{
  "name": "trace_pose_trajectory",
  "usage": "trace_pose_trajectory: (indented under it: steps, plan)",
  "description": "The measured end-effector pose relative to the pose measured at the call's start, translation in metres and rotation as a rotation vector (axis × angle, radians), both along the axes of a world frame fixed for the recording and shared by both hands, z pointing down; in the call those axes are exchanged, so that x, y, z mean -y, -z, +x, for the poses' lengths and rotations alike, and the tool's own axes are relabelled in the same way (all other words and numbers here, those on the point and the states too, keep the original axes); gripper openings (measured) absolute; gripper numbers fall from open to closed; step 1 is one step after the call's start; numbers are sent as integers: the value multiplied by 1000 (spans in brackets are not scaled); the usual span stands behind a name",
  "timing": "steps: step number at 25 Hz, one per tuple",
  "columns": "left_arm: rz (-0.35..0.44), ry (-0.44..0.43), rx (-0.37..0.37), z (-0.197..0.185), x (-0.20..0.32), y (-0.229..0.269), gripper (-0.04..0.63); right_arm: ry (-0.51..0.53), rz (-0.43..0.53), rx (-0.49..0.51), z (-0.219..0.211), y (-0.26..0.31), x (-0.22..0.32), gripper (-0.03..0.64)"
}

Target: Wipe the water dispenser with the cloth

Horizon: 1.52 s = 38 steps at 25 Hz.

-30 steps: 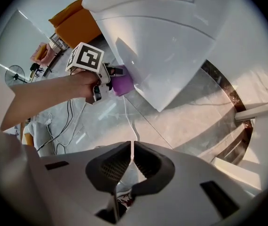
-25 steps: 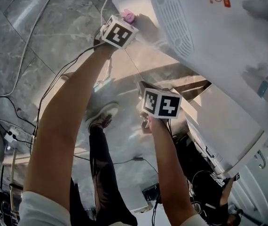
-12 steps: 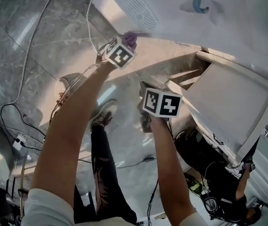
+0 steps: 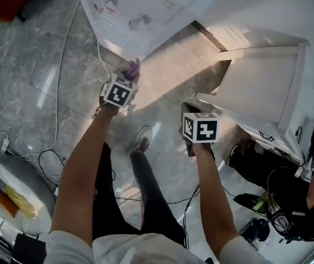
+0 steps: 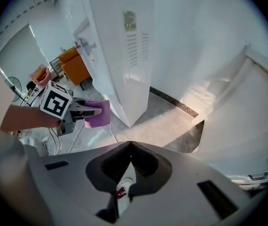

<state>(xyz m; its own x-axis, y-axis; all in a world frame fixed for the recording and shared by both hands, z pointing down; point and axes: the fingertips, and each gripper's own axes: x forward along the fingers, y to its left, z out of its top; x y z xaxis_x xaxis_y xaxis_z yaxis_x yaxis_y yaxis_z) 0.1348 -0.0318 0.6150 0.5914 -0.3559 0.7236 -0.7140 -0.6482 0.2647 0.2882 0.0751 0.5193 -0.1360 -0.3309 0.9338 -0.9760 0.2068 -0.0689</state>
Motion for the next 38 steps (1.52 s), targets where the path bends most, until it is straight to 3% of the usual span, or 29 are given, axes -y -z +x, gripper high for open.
trace_pose_trajectory:
  steps: [4, 8, 15, 23, 26, 32, 38]
  plan:
    - [55, 128, -9, -42, -10, 87, 58, 1, 107, 9, 19, 75, 2, 15]
    - [165, 177, 2, -74, -16, 198, 58, 13, 270, 8, 26, 165, 21, 15]
    - [447, 144, -62, -85, -25, 418, 58, 22, 556, 30, 22, 343, 43, 14]
    - [771, 82, -121, -87, -16, 619, 58, 116, 923, -58, 10, 540, 53, 14]
    - [857, 72, -139, -91, -18, 674, 58, 135, 1032, -59, 2, 589, 48, 14]
    - [1034, 22, -126, -97, -38, 751, 58, 168, 1145, -70, -16, 652, 36, 15]
    - [1089, 17, -149, -101, -47, 782, 58, 186, 1234, -50, -33, 688, 27, 15]
